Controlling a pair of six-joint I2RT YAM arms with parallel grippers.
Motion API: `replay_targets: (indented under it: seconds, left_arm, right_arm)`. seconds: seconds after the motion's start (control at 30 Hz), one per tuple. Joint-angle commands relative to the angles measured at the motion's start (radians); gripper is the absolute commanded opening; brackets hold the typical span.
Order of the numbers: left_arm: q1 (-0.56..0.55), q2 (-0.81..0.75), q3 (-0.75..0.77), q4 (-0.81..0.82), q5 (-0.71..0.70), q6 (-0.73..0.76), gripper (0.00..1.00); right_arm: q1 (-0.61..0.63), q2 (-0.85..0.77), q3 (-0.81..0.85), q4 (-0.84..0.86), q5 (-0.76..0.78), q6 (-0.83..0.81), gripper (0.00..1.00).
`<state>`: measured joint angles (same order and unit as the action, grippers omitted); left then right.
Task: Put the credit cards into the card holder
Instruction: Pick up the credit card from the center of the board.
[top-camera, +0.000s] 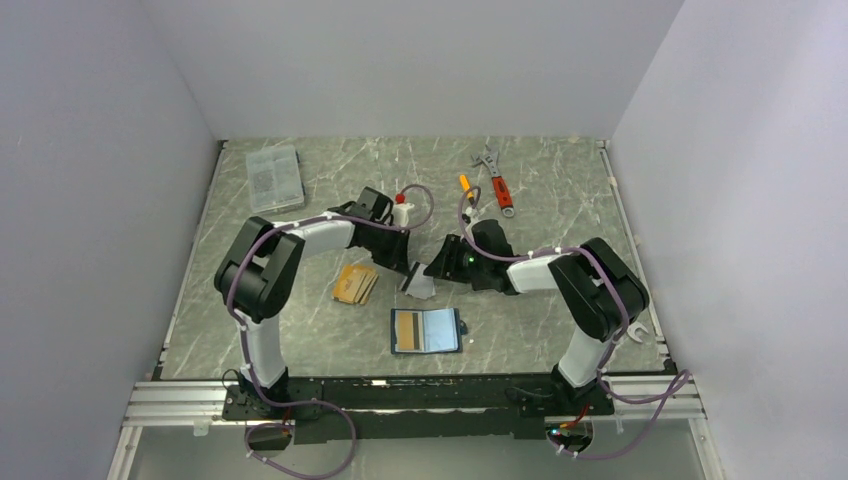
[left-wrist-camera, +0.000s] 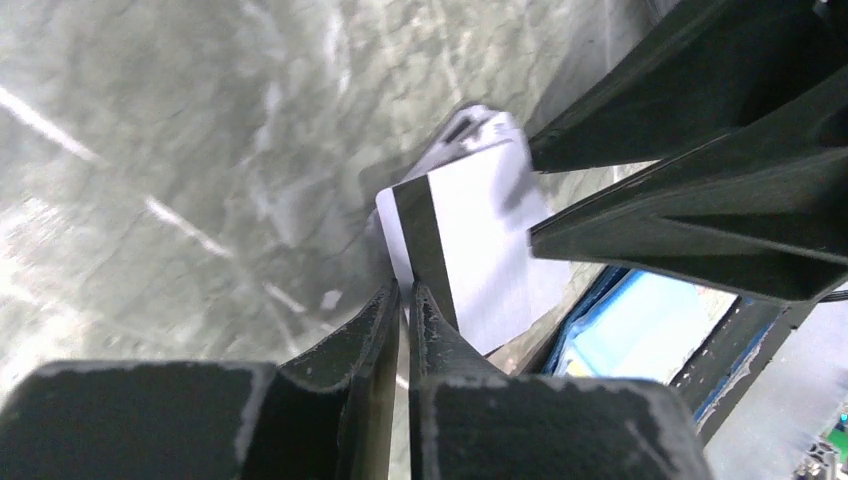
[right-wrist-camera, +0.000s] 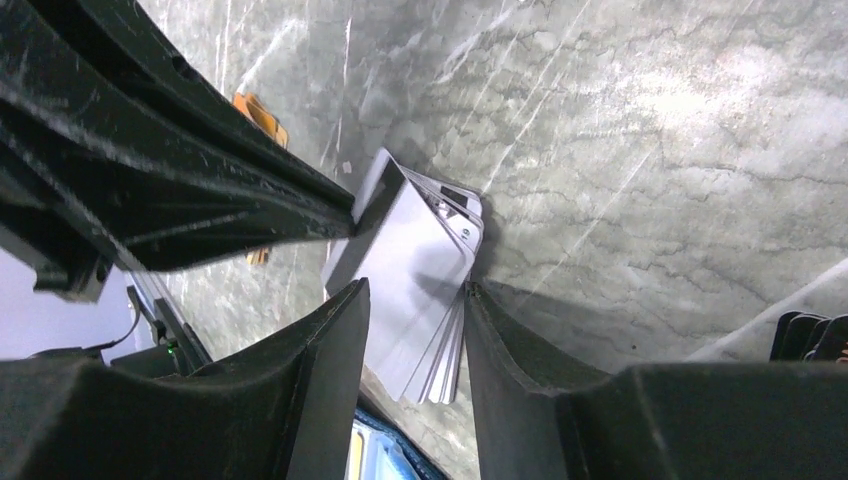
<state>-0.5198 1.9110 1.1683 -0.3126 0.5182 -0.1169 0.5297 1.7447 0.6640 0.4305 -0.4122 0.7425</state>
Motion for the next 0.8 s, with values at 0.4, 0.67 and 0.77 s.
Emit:
replay_targets:
  seconds: [0.4,0.67,0.77]
  left_arm:
    - [0.095,-0.041,-0.07,0.028,0.179,-0.044,0.0]
    - [0.095,-0.034,-0.073,0.027,0.146,-0.026,0.0]
    - [0.095,-0.032,-0.067,0.026,0.144,-0.028,0.0]
  right_arm:
    - [-0.003,0.012,-0.043,-0.121,0.027,-0.022,0.44]
    - [-0.033,-0.144,-0.017,-0.227,0.044,-0.031,0.48]
    - [-0.032,-0.175,-0.02,-0.218,0.018,-0.015,0.49]
